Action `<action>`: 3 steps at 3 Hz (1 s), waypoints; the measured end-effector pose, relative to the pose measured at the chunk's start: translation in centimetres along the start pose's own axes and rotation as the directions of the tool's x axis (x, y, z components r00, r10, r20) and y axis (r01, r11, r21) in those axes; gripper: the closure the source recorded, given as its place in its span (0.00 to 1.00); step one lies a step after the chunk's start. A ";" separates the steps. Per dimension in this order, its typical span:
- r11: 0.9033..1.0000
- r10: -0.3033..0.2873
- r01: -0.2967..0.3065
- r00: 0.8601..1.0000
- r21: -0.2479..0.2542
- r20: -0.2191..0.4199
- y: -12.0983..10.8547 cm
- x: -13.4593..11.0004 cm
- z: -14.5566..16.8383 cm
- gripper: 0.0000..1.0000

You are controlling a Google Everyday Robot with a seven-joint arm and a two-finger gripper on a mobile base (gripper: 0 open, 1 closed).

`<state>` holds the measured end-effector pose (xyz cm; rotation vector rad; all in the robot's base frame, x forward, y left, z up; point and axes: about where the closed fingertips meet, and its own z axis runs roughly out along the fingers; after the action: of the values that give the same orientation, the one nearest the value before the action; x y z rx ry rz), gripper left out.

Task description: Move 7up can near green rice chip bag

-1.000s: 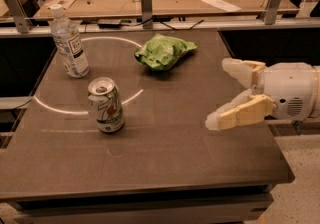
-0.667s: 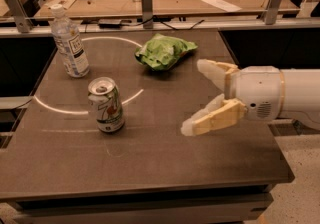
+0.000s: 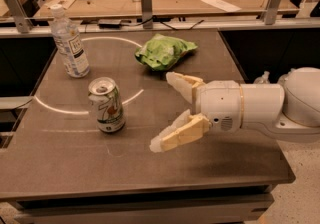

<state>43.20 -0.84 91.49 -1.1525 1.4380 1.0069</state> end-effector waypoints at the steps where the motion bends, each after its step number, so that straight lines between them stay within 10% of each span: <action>1: 1.000 0.000 0.000 1.000 -0.002 -0.001 0.1 0.1 0.1 0.00; 3: 1.000 0.000 0.000 1.000 -0.025 -0.009 0.5 -0.2 0.4 0.00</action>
Offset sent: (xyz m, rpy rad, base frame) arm -0.0073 0.0034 0.0027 -0.0134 0.0156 0.0414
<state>42.74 -0.35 91.65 -1.1764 1.4364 1.0233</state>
